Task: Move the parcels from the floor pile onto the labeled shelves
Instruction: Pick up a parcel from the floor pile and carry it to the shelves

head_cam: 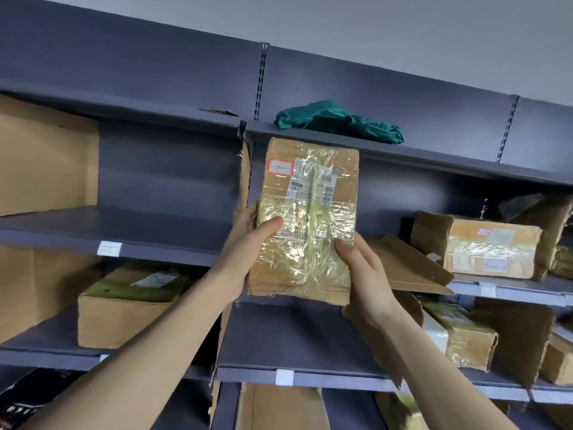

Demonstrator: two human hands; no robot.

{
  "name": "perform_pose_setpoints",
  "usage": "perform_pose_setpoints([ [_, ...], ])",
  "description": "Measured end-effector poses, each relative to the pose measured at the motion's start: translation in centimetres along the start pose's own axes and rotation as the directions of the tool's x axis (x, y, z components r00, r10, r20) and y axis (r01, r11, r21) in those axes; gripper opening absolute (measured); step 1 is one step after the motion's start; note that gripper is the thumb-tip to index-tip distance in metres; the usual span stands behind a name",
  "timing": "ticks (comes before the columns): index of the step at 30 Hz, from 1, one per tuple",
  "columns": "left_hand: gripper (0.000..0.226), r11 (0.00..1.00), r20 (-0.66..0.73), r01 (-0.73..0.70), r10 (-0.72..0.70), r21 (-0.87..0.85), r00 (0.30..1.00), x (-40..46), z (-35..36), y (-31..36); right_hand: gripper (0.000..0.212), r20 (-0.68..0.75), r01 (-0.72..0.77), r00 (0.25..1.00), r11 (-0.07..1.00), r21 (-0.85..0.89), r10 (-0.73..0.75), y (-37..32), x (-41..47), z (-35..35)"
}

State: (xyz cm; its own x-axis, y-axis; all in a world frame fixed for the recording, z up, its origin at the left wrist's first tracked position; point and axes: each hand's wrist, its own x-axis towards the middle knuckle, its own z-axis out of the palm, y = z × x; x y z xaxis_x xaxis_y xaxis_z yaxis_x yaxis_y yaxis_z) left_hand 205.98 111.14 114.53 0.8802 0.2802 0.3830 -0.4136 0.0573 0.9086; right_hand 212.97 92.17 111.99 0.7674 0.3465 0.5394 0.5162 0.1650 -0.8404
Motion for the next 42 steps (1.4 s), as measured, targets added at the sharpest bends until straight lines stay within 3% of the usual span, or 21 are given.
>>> perform_pose_setpoints([
  [3,0.074,0.999,-0.043,0.031,-0.03,0.011,0.999,2.8,0.2,-1.3,0.031,0.056,-0.043,0.997,0.998,-0.05,0.046,1.0,2.1,-1.0],
  [8,0.045,0.999,-0.054,0.023,-0.021,0.049,0.998,6.8,1.4,-2.5,0.031,0.099,-0.127,0.987,0.992,-0.025,0.129,1.0,6.0,-3.3],
  [11,0.045,0.997,-0.086,-0.003,0.01,0.082,0.996,9.5,1.9,-2.3,0.03,0.08,-0.09,0.992,0.995,-0.041,0.093,0.7,8.5,-4.2],
  [16,0.067,0.987,-0.111,-0.06,0.077,0.151,0.991,12.8,1.8,-2.8,0.03,0.111,-0.009,0.994,0.998,-0.062,0.016,1.9,11.7,-5.5],
  [20,0.061,0.984,-0.125,-0.043,0.065,0.172,0.99,14.9,1.5,-5.8,0.035,0.174,-0.031,0.984,0.997,-0.075,0.043,5.0,13.4,-5.8],
  [23,0.057,0.982,-0.126,-0.028,0.052,0.187,0.991,16.6,1.6,-7.6,0.036,0.13,-0.017,0.99,0.979,-0.201,0.044,7.4,15.5,-6.2],
  [27,0.059,0.961,-0.137,0.012,0.027,0.277,0.99,19.0,1.8,-8.6,0.02,0.044,-0.053,0.996,0.907,-0.417,0.079,10.8,18.8,-6.1],
  [35,0.06,0.807,-0.085,0.011,0.049,0.591,0.995,24.1,0.9,-11.2,0.026,-0.052,-0.113,0.993,0.802,-0.587,0.101,13.3,23.2,-5.7],
  [42,0.059,0.769,-0.09,0.005,0.068,0.639,0.994,26.3,0.4,-12.8,0.028,-0.045,-0.086,0.996,0.811,-0.579,0.074,14.4,24.1,-5.6],
])
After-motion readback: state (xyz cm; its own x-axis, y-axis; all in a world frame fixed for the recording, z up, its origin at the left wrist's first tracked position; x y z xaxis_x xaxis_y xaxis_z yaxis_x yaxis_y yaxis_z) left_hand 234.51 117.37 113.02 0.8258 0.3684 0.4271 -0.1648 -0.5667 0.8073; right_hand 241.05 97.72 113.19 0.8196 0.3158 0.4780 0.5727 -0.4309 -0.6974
